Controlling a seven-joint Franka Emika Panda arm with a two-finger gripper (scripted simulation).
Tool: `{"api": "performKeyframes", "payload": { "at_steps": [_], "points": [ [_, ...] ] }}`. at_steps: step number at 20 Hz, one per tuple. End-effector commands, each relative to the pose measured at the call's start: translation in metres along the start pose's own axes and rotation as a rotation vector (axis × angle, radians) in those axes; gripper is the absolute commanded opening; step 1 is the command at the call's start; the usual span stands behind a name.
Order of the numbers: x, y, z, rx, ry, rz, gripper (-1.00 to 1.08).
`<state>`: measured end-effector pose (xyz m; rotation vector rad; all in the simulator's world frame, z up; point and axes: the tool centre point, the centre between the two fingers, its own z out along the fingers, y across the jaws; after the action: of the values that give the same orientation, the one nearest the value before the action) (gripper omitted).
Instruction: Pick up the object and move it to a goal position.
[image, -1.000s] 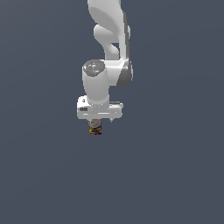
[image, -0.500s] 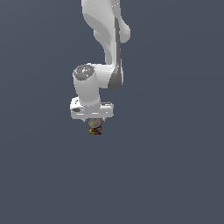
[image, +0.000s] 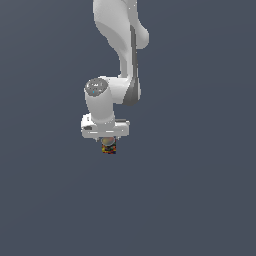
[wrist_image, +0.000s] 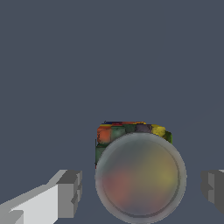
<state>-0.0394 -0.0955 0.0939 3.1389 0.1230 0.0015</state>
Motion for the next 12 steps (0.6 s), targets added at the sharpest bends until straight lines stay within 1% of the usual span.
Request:
{"api": "performKeyframes", "payload": {
  "at_steps": [1,5,10,11,12],
  "points": [
    [-0.001,0.0,0.013,0.0,-0.001,-0.001,1.0],
    [-0.002,0.0,0.029,0.0,-0.001,-0.001,1.0],
    [-0.001,0.001,0.036,0.0,-0.001,-0.001,1.0],
    [-0.001,0.001,0.036,0.0,-0.001,-0.001,-1.0],
    [-0.001,0.001,0.036,0.0,-0.001,-0.001,-1.0]
  ]
}}
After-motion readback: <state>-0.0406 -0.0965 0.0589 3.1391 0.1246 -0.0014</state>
